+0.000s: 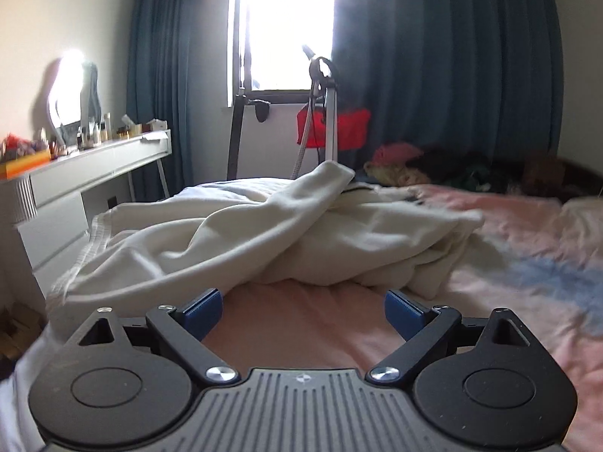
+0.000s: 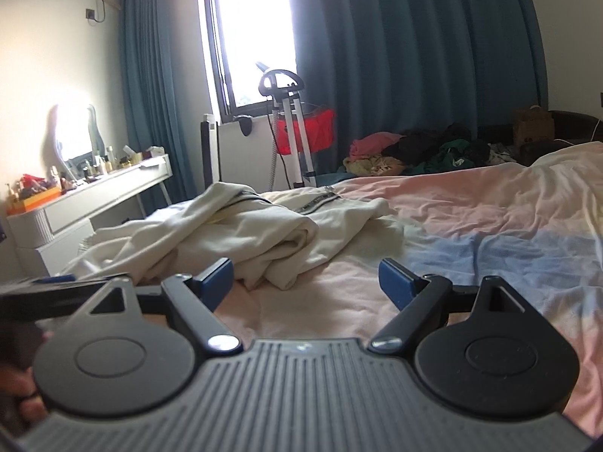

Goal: Fold clothes

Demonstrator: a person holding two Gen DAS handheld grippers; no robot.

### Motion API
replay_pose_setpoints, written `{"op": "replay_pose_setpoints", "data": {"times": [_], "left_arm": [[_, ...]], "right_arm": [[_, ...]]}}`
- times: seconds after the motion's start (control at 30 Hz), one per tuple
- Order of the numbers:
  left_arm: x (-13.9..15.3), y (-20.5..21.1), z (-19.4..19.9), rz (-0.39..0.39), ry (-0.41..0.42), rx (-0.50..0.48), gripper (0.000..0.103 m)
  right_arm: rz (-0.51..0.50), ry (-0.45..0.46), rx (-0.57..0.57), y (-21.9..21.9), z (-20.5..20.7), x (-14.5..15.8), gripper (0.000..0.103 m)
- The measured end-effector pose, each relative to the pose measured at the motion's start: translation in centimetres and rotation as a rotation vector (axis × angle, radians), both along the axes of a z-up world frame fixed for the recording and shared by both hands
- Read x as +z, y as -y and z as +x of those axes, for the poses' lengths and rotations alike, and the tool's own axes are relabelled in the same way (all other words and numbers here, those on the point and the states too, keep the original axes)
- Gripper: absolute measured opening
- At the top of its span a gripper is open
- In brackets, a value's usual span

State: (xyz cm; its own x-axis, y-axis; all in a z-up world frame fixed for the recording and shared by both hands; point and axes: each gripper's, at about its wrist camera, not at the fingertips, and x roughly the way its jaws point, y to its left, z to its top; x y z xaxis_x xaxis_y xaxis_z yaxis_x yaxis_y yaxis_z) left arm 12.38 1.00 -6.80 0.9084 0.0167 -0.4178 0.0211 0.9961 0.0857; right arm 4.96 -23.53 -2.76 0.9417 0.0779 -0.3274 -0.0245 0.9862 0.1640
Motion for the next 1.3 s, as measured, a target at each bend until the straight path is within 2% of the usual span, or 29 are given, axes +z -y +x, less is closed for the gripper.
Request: {"op": "replay_pose_setpoints", "data": {"times": [0.17,0.3,0.37,0.43,0.47,0.5,0.57,0.67,0.7,0.77,0.8,0.97,1.1,1.2,1.3], "left_arm": [[-1.3,1.4,8.2,0.077,-0.002,0.009,0.092],[-0.6,3.6,15.0,0.16,0.017,0.021,0.092],[-0.3,4.9,18.4,0.193,0.003,0.034,0.091],[-0.3,5.9,21.4,0.228,-0.015,0.042,0.087],[-0.4,6.4,23.0,0.244,-0.029,0.048,0.081],[-0.5,6.7,24.3,0.253,-0.045,0.048,0.069],[-0.6,7.0,26.3,0.256,-0.072,0.051,0.059],[-0.3,6.2,27.3,0.204,-0.085,0.06,0.031],[-0.1,5.9,27.0,0.187,-0.082,0.063,0.019],[0.6,5.5,23.9,0.178,-0.058,0.039,0.009],[1.0,5.3,22.2,0.174,-0.046,0.025,0.008],[2.8,4.5,13.7,0.157,0.018,-0.044,0.007],[4.1,3.7,6.3,0.138,0.06,-0.1,0.006],[3.3,2.6,-0.2,0.095,0.036,-0.127,0.006],[0.9,1.0,-4.0,0.057,-0.033,-0.118,0.006]], "right_arm": [[0.019,-0.097,-0.009,0.3,1.5,-0.9,0.086],[0.044,-0.127,-0.002,0.8,3.1,-1.8,0.085],[0.056,-0.142,-0.009,1.3,4.4,-2.6,0.085],[0.069,-0.158,-0.018,1.7,5.8,-3.5,0.085],[0.077,-0.17,-0.022,2.0,6.5,-4.0,0.085],[0.085,-0.185,-0.026,2.4,7.3,-4.6,0.085],[0.104,-0.22,-0.041,3.1,8.8,-5.8,0.085],[0.127,-0.251,-0.057,4.0,9.8,-7.4,0.085],[0.135,-0.262,-0.064,4.2,10.1,-7.7,0.085],[0.154,-0.277,-0.074,4.5,10.6,-8.2,0.085],[0.155,-0.271,-0.075,4.4,10.7,-8.0,0.085],[0.12,-0.213,-0.04,3.3,9.6,-6.5,0.085],[0.133,-0.204,-0.013,2.7,7.9,-5.3,0.085],[0.153,-0.188,0.005,2.3,6.0,-4.0,0.085],[0.123,-0.157,0.012,1.7,4.0,-3.0,0.085]]}}
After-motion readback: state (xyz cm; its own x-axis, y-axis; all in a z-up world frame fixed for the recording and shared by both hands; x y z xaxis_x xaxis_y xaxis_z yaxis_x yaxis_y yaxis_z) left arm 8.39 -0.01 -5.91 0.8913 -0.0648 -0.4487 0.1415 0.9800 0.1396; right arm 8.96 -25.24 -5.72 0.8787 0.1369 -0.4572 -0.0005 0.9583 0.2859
